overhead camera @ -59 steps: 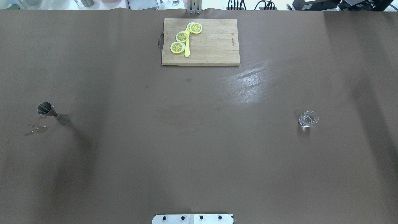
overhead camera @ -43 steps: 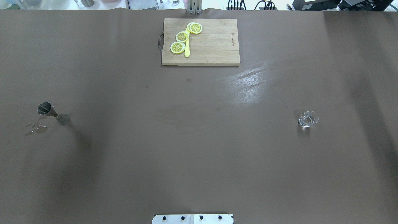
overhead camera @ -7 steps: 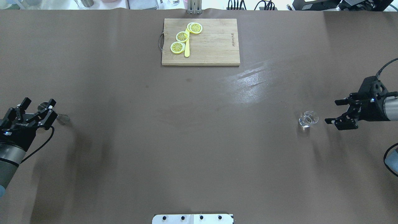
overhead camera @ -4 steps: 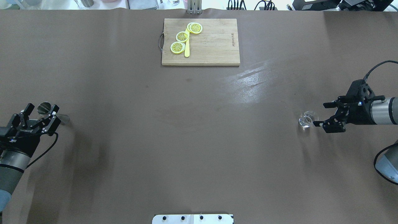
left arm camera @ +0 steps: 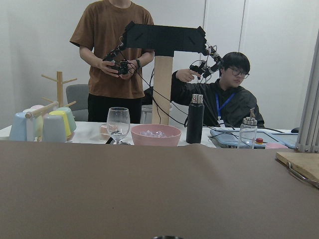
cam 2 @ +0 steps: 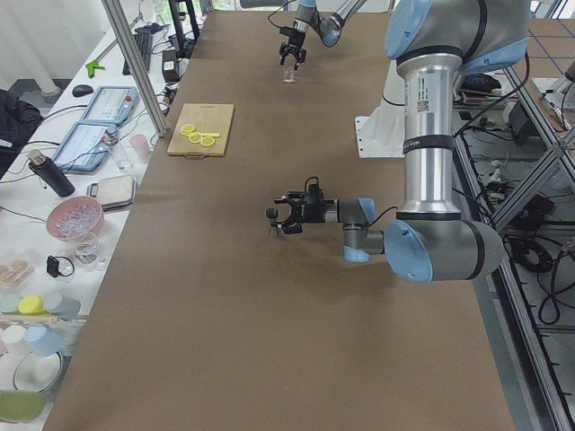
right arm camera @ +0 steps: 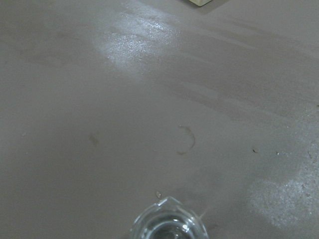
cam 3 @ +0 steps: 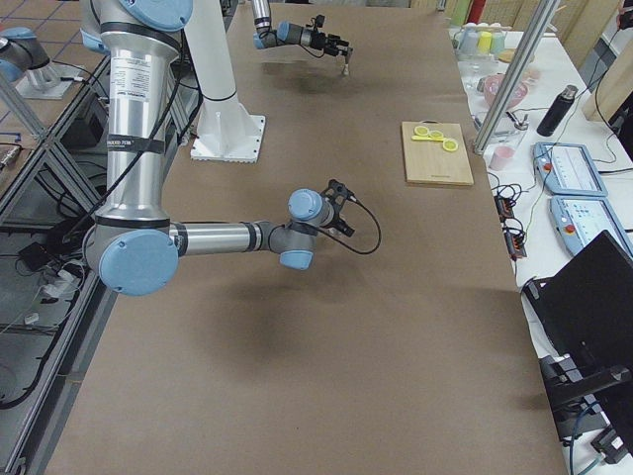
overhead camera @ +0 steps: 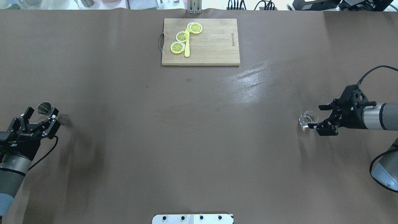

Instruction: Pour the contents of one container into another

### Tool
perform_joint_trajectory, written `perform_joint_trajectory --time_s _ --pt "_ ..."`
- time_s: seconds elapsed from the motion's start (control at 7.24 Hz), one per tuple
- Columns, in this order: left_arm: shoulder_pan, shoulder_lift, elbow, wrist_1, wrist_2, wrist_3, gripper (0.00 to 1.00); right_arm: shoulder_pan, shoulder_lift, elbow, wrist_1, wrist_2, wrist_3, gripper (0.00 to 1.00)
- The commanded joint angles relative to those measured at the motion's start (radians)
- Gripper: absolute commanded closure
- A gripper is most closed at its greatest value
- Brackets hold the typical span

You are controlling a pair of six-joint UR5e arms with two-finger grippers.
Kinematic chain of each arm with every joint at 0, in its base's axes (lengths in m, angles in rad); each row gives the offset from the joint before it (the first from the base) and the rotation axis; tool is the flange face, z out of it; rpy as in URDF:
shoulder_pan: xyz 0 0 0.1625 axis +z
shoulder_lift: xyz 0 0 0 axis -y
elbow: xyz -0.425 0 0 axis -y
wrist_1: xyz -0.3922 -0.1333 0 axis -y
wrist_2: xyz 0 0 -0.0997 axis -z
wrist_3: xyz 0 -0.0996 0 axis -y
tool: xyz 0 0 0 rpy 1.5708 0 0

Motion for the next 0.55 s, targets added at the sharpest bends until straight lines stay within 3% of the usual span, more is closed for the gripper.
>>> perform_joint_trajectory --time_s 0.0,0.41 --pt "0.012 0.002 0.014 0.004 0.003 -0.029 0.04 -0.028 0.006 -0.016 0.002 -0.024 0.001 0.00" --pt "0.017 0.002 0.036 0.026 0.006 -0.070 0.05 -0.048 0.029 -0.043 0.000 -0.038 0.001 0.02"
